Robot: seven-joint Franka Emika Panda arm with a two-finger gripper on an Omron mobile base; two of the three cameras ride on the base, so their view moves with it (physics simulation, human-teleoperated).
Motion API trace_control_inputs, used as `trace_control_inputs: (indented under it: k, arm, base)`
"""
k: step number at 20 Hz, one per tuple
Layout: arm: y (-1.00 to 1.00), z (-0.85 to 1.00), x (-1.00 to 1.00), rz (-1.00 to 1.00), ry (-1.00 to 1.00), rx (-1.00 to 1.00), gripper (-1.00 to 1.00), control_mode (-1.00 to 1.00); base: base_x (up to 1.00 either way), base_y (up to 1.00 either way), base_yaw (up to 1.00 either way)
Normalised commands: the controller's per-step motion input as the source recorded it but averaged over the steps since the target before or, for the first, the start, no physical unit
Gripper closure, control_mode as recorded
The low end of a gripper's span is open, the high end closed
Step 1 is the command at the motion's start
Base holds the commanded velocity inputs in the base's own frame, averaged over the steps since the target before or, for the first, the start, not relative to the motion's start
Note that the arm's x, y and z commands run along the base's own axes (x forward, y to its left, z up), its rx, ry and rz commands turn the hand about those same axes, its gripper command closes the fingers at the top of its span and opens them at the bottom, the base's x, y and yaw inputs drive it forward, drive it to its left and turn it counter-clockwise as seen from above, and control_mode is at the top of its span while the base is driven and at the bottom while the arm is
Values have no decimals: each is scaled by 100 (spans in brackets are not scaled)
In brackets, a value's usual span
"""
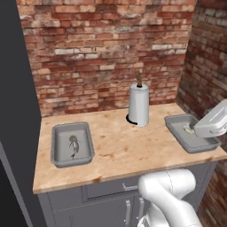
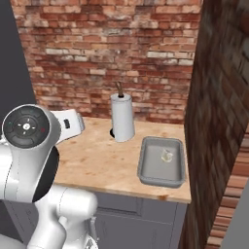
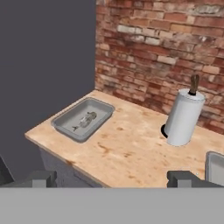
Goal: Place one garlic and one fish in each tupperware on the nearby counter, to pack two identical lunches.
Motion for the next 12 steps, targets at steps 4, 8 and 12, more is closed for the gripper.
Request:
trace_control_inputs:
  k: [4,8,12]
  arm:
    - [0,0,0,0,0,0,-100,100]
    - [0,0,0,0,0,0,-100,100]
    - [0,0,0,0,0,0,-100,100]
  base:
    - [-95,0,-2]
    - [-100,-3,-1]
    - [-100,0,0]
